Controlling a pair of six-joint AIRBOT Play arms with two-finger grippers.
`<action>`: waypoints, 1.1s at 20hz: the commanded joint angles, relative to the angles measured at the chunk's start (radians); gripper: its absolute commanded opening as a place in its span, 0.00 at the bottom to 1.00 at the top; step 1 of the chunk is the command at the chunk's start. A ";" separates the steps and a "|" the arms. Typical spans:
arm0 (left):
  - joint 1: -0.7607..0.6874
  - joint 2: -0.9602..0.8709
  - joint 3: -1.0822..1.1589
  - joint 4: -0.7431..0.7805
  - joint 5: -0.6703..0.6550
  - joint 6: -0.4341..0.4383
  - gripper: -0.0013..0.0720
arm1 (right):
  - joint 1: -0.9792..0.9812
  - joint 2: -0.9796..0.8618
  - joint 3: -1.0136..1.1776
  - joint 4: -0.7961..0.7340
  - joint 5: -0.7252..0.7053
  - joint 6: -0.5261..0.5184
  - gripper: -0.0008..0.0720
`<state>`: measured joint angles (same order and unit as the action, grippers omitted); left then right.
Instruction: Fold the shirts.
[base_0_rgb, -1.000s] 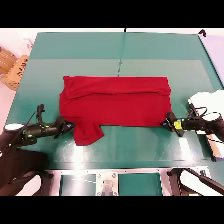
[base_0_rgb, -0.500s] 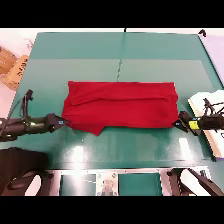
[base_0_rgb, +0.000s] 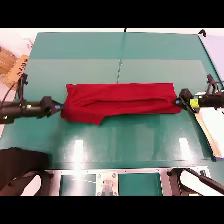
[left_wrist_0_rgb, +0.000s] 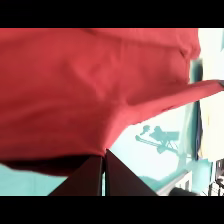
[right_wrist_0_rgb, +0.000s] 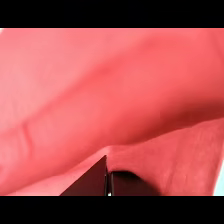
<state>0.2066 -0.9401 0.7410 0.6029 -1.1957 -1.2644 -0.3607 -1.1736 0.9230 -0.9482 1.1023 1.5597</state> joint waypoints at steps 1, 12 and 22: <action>-0.083 -0.220 0.137 -0.026 0.131 0.063 0.05 | 0.046 -0.201 0.167 0.034 -0.048 0.000 0.03; -0.153 -0.721 0.640 -0.063 0.433 0.054 0.88 | 0.012 -0.684 0.655 0.045 -0.008 -0.036 0.52; -0.149 -0.721 0.721 -0.036 0.120 0.051 0.09 | -0.192 -0.766 0.712 -0.055 0.280 -0.290 0.75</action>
<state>0.0704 -1.6592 1.4517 0.5652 -1.0103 -1.2106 -0.5209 -1.8996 1.6291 -0.9756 1.3293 1.3327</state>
